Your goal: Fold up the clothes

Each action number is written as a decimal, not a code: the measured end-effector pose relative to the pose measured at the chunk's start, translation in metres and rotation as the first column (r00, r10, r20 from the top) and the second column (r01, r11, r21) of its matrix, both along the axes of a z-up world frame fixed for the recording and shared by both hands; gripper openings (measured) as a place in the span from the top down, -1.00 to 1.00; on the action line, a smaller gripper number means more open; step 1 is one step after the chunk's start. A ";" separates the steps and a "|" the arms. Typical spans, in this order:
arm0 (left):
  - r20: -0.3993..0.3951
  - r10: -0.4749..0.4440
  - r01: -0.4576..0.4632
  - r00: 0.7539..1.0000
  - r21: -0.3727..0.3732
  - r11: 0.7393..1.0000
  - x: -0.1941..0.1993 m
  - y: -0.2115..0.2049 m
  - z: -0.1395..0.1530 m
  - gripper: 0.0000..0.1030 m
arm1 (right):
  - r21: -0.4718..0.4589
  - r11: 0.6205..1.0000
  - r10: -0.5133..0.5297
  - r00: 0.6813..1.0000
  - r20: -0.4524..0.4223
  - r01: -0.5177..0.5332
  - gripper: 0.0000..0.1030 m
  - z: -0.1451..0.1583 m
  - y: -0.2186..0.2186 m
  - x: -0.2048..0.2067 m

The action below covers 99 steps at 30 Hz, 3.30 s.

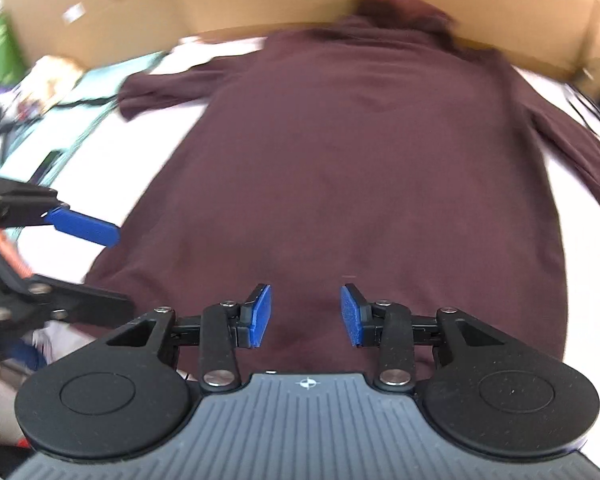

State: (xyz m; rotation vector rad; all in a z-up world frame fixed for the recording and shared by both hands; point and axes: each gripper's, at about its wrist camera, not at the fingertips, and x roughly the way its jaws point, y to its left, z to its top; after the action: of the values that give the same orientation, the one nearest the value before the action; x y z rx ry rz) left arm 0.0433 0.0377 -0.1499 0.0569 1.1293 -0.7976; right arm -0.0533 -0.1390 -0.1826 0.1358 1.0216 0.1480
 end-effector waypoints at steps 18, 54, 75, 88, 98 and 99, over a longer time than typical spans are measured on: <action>-0.018 0.094 -0.095 0.995 -0.025 0.995 0.031 -0.004 -0.015 -0.87 | -0.050 0.992 -0.112 0.992 0.065 0.115 -0.06 0.014 -0.054 0.011; -0.070 0.371 -0.377 0.926 -0.099 0.921 0.211 -0.009 -0.061 -0.87 | -0.151 0.980 0.145 0.987 0.069 -0.134 -0.41 -0.030 -0.046 0.155; 0.022 0.557 -0.555 0.830 -0.065 0.829 0.157 0.121 0.003 -0.87 | 0.369 0.926 -0.038 0.994 -0.106 0.075 -0.52 0.101 -0.082 0.092; -0.001 0.671 -0.666 0.742 -0.121 0.736 0.174 0.243 -0.001 -0.87 | 0.294 0.948 0.074 0.982 0.172 -0.122 -0.59 0.145 0.072 0.171; -0.029 0.479 -0.475 0.877 -0.201 0.857 0.154 0.249 -0.004 -0.87 | 0.233 0.921 0.278 0.945 0.170 -0.313 -0.34 0.083 0.177 0.278; -0.038 0.470 -0.467 0.882 -0.208 0.859 0.153 0.251 -0.006 -0.87 | 0.237 0.918 0.287 0.944 0.161 -0.319 -0.33 0.079 0.181 0.287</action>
State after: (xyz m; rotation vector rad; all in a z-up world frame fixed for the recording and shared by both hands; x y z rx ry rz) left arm 0.1959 0.2884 -0.1558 -0.3813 0.9811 -0.4707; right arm 0.2335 0.0425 -0.1033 0.2040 0.8909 0.5701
